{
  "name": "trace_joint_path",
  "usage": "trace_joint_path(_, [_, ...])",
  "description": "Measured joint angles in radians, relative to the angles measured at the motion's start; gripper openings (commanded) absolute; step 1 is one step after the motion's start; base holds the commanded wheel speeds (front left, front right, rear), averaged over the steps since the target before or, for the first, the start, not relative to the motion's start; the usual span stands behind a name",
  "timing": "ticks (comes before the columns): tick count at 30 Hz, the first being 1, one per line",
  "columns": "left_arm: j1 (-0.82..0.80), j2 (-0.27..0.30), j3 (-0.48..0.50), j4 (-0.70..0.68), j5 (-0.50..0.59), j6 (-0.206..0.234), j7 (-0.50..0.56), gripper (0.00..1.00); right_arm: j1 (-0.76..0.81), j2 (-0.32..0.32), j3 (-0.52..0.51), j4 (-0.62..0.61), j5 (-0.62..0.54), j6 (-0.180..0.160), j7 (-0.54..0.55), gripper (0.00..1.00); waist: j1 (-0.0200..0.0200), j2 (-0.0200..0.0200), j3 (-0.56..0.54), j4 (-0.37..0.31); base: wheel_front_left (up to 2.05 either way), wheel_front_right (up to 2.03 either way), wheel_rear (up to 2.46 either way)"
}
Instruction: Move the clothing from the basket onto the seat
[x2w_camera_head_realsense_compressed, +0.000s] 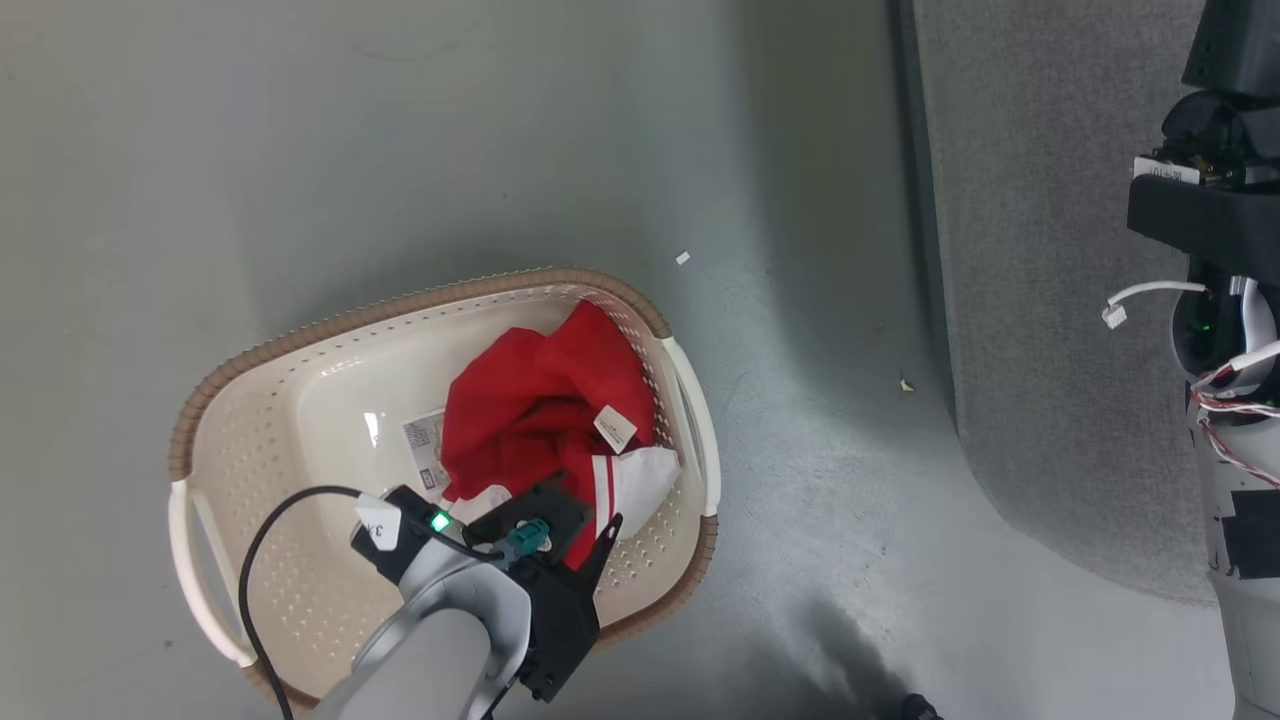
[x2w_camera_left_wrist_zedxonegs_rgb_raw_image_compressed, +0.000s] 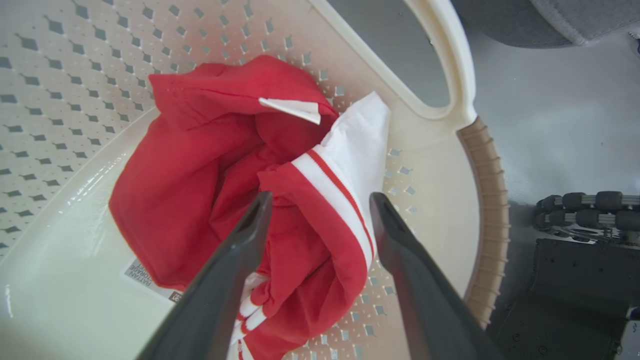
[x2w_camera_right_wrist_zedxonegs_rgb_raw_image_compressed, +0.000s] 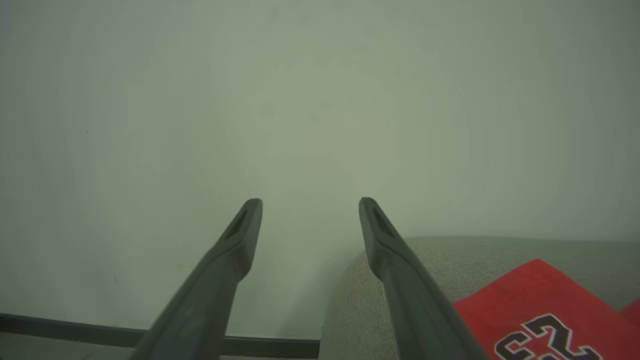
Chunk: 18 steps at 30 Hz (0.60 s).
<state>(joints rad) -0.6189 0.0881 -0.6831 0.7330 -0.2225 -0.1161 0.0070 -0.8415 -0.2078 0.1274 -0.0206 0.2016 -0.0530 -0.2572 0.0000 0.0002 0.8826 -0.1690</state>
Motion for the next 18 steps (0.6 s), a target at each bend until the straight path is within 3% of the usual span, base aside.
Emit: trace_joint_path(18, [-0.076, 0.002, -0.019, 0.135, -0.010, -0.009, 0.002, 1.00, -0.012, 0.012, -0.006, -0.002, -0.017, 0.000, 0.000, 1.00, 0.0000, -0.0001, 0.060, -0.057, 0.00, 0.00, 0.00])
